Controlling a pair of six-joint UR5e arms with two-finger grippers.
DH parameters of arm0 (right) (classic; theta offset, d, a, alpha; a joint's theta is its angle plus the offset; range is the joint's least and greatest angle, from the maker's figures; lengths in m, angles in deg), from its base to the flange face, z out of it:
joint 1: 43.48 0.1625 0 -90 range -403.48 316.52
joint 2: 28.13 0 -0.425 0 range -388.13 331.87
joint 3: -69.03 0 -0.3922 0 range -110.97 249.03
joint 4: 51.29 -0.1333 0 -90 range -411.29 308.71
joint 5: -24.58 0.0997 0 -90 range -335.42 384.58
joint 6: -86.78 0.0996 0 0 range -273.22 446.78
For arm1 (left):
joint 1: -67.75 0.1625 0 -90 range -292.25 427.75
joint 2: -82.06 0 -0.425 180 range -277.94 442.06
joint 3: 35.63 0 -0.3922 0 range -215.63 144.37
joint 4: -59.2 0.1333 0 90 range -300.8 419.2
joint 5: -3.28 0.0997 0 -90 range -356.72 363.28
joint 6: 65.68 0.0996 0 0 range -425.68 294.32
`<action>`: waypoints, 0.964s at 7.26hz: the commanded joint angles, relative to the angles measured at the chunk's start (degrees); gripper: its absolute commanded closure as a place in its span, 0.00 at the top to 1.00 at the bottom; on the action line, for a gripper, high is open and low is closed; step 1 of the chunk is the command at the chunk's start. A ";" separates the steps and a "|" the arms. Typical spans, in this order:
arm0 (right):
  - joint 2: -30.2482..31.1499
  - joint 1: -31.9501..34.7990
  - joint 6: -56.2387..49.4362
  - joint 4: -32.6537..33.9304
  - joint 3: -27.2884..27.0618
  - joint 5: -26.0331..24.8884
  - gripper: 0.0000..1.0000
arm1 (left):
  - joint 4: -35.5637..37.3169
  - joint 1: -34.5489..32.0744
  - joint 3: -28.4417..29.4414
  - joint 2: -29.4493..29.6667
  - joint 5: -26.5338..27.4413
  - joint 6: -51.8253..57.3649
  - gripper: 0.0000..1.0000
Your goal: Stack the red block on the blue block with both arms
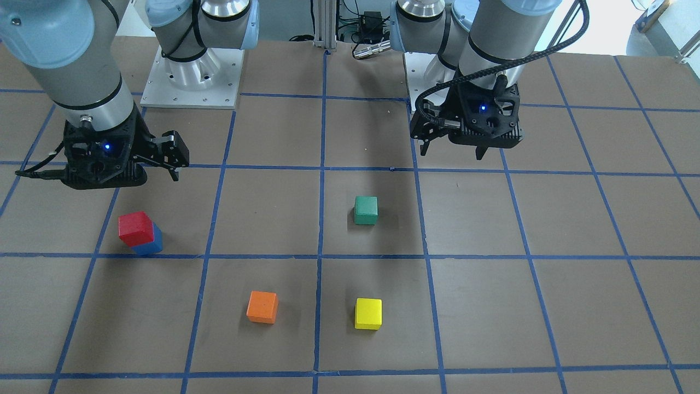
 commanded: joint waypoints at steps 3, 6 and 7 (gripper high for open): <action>3.83 0.73 3.17 -2.24 -0.27 6.97 1.00 | 0.00 0.00 0.00 -0.02 0.00 0.00 1.00; 4.27 0.64 3.52 -3.92 -1.42 6.54 1.00 | 0.00 0.00 0.00 0.06 0.00 -0.09 1.00; 4.27 0.64 3.52 -3.83 -1.07 6.54 1.00 | 0.00 0.00 0.00 0.06 0.00 -0.09 1.00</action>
